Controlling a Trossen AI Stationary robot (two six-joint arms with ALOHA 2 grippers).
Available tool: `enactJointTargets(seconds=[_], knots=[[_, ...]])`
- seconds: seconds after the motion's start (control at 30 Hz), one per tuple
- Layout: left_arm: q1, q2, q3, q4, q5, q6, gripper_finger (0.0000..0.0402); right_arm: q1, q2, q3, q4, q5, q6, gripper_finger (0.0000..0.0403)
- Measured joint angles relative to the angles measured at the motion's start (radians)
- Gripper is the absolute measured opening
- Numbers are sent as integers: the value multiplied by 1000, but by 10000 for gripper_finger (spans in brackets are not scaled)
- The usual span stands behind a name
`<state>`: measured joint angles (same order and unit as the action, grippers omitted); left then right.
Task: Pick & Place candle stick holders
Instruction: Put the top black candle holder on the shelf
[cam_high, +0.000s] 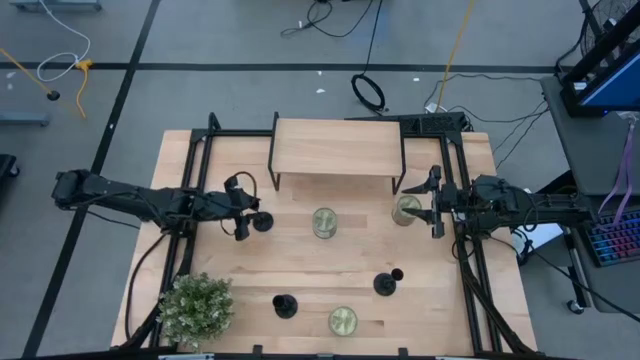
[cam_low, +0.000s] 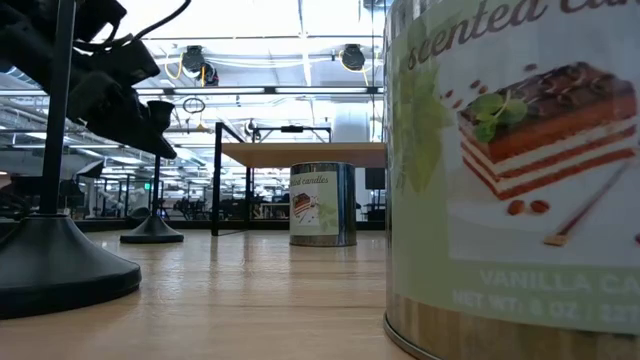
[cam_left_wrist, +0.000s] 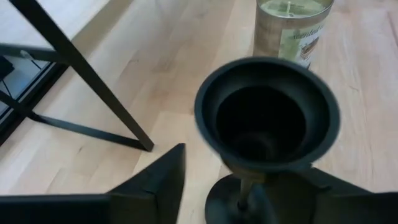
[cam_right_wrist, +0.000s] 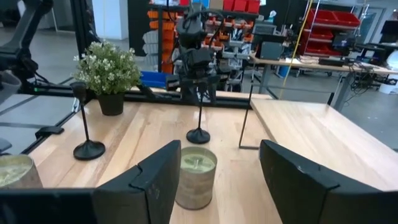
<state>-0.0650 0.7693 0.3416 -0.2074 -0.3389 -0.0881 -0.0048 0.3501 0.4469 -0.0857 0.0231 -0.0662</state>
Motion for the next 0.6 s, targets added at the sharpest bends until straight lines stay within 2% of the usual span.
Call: enactJointTargets(seconds=[0.3,0.47,0.6], knots=[[0,9,0,83,3,-1,29,0,0,-46,6,1,-2,210],[0,9,2,229,27,-23,32,0,0,-68,15,2,-2,210],[-1,21,67,233,50,-25,37,0,0,-99,117,4,-19,210]])
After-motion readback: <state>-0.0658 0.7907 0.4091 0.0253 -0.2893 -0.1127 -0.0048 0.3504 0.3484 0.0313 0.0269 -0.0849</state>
